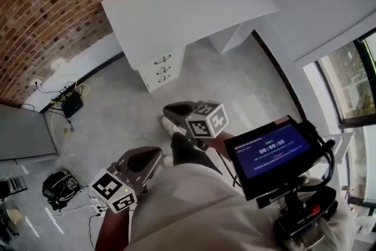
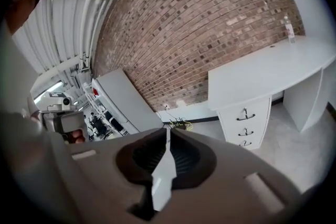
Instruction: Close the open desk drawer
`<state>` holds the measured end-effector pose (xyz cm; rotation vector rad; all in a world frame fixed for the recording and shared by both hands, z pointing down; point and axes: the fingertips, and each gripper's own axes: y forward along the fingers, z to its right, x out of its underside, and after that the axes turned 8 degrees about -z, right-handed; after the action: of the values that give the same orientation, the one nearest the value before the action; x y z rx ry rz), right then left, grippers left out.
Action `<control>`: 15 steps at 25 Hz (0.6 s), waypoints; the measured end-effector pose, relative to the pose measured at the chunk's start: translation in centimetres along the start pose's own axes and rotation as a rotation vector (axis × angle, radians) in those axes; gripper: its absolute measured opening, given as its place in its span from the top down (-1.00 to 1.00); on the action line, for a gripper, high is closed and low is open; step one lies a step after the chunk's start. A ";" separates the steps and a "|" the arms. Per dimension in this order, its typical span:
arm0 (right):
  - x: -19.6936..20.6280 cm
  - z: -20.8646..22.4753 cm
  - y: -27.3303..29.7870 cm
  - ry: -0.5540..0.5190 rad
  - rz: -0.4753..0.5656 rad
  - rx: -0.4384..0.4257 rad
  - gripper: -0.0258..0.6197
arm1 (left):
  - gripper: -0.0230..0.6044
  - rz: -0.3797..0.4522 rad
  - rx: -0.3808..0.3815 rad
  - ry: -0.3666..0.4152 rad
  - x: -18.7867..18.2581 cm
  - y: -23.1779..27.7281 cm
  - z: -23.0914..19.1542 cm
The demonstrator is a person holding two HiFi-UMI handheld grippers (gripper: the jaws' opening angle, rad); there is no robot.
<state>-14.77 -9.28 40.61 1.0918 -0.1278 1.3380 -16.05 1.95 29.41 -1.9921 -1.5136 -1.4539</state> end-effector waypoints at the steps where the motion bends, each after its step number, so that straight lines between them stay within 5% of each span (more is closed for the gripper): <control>1: 0.0 -0.8 -0.3 -0.027 -0.006 -0.002 0.84 | 0.91 0.000 -0.004 -0.002 0.2 -0.2 0.1; 15: 2.3 -6.1 -1.7 -0.156 -0.025 -0.017 0.88 | 0.91 -0.024 -0.010 0.006 3.7 -0.8 1.0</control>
<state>-15.68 -3.18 37.83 1.1793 -0.2396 1.2269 -16.33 5.18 31.66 -1.9800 -1.5365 -1.4780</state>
